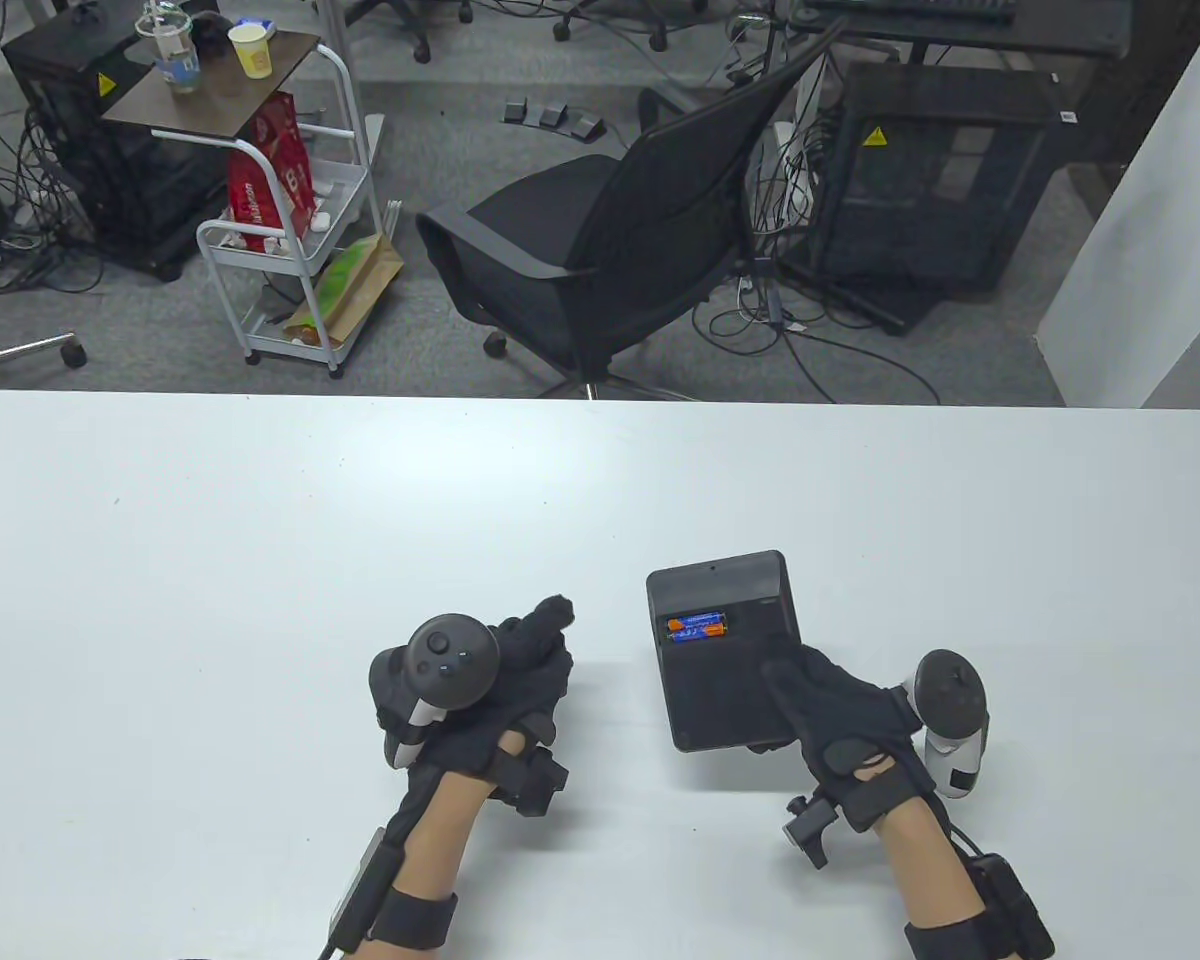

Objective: Fit batteries into calculator, then fit battery cover

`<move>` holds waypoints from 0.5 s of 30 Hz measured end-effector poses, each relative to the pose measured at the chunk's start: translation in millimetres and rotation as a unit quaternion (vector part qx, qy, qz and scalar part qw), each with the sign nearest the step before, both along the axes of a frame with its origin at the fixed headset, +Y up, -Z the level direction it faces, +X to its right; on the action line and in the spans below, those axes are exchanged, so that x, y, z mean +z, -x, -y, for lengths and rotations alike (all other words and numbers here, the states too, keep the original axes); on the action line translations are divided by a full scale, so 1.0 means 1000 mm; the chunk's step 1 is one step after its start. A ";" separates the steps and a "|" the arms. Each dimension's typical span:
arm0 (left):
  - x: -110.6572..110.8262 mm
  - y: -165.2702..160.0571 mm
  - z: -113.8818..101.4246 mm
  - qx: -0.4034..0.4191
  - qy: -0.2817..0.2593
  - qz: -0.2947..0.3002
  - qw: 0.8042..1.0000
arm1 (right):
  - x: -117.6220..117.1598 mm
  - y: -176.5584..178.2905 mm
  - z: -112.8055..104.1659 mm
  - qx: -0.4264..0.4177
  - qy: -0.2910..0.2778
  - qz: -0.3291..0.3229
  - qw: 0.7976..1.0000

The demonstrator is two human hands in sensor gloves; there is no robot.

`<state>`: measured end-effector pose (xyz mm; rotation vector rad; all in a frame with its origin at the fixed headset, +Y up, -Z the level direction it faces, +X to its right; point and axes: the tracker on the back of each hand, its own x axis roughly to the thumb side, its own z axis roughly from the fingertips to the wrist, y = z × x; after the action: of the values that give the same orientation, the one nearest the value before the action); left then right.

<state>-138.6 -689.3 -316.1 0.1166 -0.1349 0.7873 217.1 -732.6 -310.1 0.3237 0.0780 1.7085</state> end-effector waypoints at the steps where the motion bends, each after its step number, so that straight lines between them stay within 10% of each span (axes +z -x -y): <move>1: 0.000 0.001 0.000 0.005 -0.004 -0.010 1.000 | 0.000 0.001 0.000 0.001 0.000 -0.001 1.000; 15: 0.005 0.011 -0.001 0.212 0.000 -0.007 0.977 | 0.003 0.010 0.000 0.011 0.000 -0.008 1.000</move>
<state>-149.5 -687.9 -311.6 0.1545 -0.0967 1.2132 207.3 -732.9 -306.8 0.3385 0.0939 1.7270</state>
